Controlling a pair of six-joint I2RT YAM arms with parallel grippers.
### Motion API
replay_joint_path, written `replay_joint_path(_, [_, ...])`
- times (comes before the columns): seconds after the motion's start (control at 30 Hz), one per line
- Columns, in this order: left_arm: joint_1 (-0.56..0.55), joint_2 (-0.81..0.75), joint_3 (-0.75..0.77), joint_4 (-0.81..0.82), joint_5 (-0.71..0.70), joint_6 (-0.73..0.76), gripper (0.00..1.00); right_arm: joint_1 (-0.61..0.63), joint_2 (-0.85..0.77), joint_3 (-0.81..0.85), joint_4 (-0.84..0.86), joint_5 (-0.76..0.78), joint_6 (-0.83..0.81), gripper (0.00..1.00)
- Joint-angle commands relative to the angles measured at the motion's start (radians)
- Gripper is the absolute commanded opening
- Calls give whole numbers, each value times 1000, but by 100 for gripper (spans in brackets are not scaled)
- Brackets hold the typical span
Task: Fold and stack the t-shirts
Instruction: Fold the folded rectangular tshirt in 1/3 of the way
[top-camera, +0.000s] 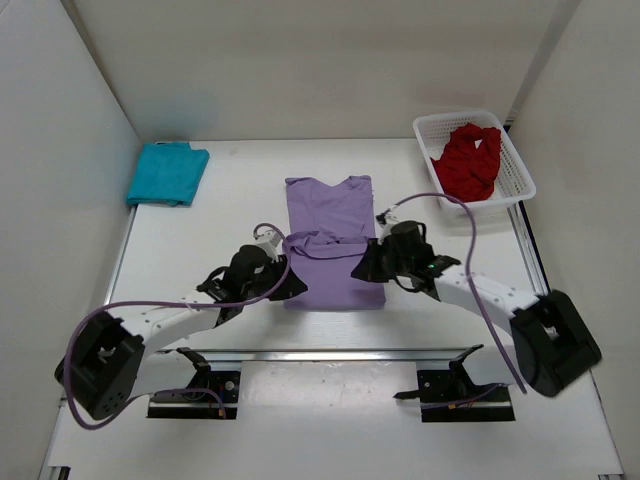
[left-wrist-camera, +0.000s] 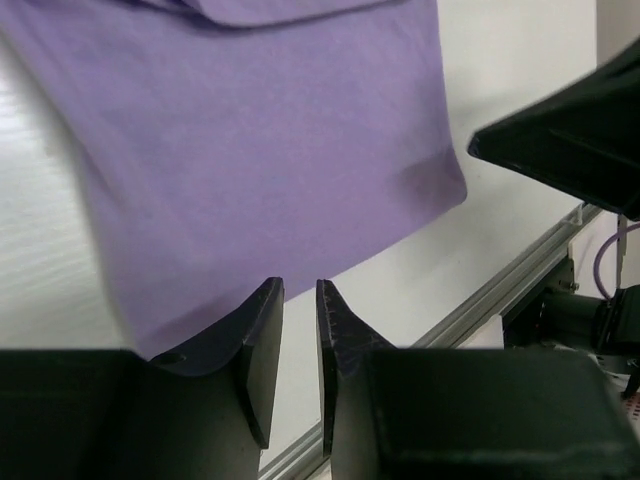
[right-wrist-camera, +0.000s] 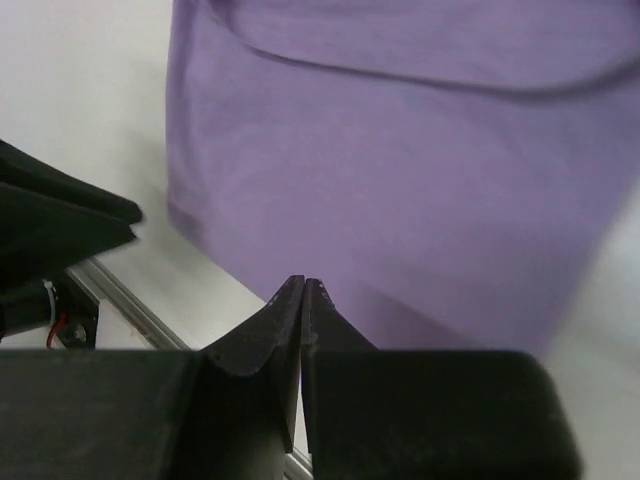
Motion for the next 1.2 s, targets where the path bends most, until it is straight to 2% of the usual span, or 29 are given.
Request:
replay_joint_path(0.0, [-36,86,-6,73,-27,-33,30,58,173,114,93,0,-46,1])
replay_joint_path(0.13, [-23,173,-23,153,14,-52,30,96,364,251,115,6,-104,0])
replay_joint_path(0.27, [-3,178,-78,187,29,-49,31,113,480,354,107,38,-147,0])
replay_joint_path(0.63, [32,180,-152,208,31,-38,31,73,652,510,101,167,-197,0])
replay_joint_path(0.77, [26,175,-130,187,26,-37,31,9,737,703,66,188,-201,0])
replay_joint_path(0.9, [13,146,-83,143,23,-29,31,-42,740,879,-37,179,-227,0])
replay_joint_path(0.97, [22,132,-73,126,18,-30,31,-42,652,838,-48,176,-236,0])
replay_joint_path(1.1, [37,124,-15,113,20,-32,31,-29,445,561,7,112,-172,0])
replay_joint_path(1.17, [39,152,23,119,20,-30,32,-32,363,402,133,67,-135,0])
